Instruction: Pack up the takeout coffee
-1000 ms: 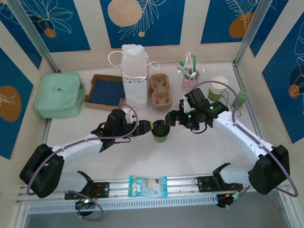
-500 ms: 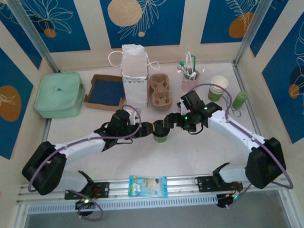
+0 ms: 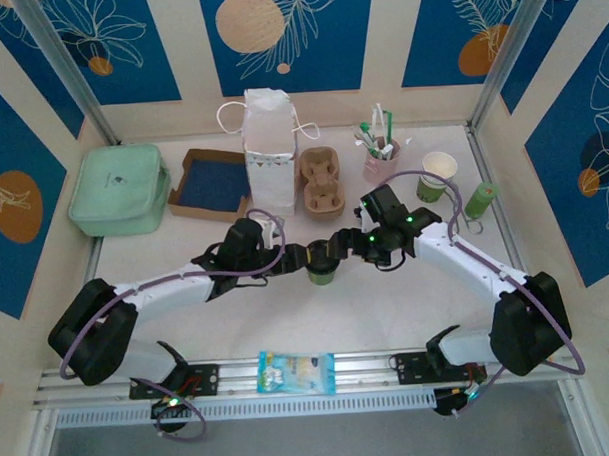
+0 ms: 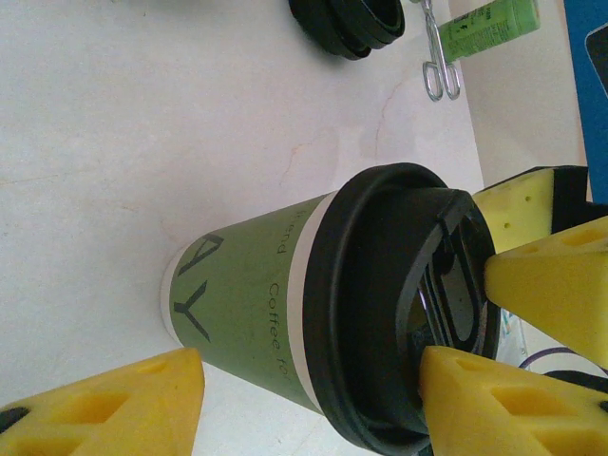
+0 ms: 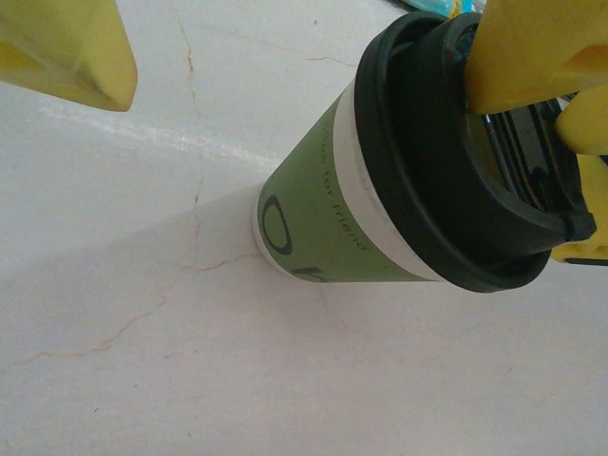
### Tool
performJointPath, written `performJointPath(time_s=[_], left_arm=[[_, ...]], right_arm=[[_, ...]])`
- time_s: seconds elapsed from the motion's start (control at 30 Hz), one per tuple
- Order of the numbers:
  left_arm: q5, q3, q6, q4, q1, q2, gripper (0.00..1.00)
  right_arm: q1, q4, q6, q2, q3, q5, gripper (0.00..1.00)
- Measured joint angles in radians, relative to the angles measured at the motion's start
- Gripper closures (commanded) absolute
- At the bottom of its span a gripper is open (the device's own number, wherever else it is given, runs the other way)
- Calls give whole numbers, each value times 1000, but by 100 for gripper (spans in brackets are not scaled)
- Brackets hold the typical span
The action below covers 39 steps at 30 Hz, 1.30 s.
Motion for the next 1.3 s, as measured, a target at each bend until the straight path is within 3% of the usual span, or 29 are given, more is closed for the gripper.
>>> performJointPath(time_s=[0.63,1.3], left_arm=[[-26,11,26,-19,-5,0,41],[-42,39,52,-35,-6,20,44]], right_arm=[[12,39,19,7,-13,-6,16],[25,109,48,-8,-56,-23,31]])
